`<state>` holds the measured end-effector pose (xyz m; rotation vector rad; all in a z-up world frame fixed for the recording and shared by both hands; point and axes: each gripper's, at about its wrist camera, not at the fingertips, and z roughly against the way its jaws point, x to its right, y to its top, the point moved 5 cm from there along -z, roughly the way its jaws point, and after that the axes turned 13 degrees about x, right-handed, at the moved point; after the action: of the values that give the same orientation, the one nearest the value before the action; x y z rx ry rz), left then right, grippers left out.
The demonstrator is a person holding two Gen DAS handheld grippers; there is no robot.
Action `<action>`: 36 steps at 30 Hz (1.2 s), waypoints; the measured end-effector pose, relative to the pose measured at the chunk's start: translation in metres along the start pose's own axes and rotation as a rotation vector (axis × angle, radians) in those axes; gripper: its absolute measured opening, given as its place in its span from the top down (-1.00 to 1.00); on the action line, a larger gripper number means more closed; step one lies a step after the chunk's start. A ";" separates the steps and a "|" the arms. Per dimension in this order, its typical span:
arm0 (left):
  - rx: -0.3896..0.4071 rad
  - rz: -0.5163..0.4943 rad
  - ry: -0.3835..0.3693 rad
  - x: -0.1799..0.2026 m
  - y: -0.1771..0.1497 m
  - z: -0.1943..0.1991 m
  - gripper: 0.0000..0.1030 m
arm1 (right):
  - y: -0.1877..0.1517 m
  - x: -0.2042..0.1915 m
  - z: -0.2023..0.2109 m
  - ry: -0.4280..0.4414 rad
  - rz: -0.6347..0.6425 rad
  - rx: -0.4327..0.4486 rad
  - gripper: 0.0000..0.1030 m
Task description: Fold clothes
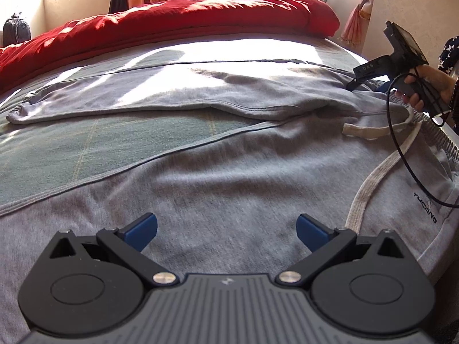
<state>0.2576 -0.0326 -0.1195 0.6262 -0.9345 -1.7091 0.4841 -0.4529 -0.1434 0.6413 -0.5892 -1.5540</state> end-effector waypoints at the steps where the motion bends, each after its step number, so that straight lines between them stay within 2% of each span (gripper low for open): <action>1: -0.002 -0.003 -0.016 0.000 0.004 -0.001 -0.99 | 0.003 0.003 -0.001 0.001 -0.013 0.008 -1.00; 5: -0.013 -0.010 -0.087 0.002 0.023 -0.007 -0.99 | 0.011 0.004 -0.003 -0.009 -0.075 0.001 -1.00; 7: -0.019 -0.014 -0.122 0.003 0.032 -0.009 -0.99 | 0.014 0.000 0.009 -0.001 -0.076 0.020 -1.00; 10: -0.027 -0.019 -0.176 0.005 0.045 -0.013 -0.99 | 0.012 -0.014 0.041 0.056 -0.065 0.049 -1.00; 13: -0.036 -0.025 -0.229 0.006 0.059 -0.017 -0.99 | 0.002 -0.035 0.080 0.102 0.014 0.084 -1.00; 16: -0.013 -0.032 -0.260 0.005 0.088 -0.030 -0.99 | -0.016 -0.053 0.110 0.115 0.102 0.120 -1.00; 19: 0.031 -0.044 -0.272 0.005 0.122 -0.059 -0.99 | -0.037 -0.064 0.123 0.134 0.130 0.134 -1.00; 22: -0.005 0.017 -0.279 0.003 0.148 -0.116 -0.99 | -0.055 -0.070 0.119 0.125 0.134 0.139 -1.00; 25: -0.051 0.043 -0.244 -0.002 0.149 -0.165 -0.99 | -0.071 -0.070 0.102 0.070 0.149 0.116 -1.00; 29: -0.138 0.087 -0.180 -0.017 0.129 -0.212 -0.99 | -0.081 -0.071 0.091 0.070 0.125 0.112 -1.00; 32: -0.089 0.070 -0.213 -0.024 0.119 -0.207 -0.99 | -0.083 -0.069 0.085 0.087 0.115 0.095 -1.00; 36: -0.087 0.023 -0.202 -0.031 0.114 -0.197 -0.99 | -0.082 -0.066 0.081 0.116 0.100 0.069 -1.00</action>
<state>0.4823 -0.0768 -0.1363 0.3892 -0.9981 -1.8058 0.3723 -0.3814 -0.1392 0.7388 -0.5802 -1.3986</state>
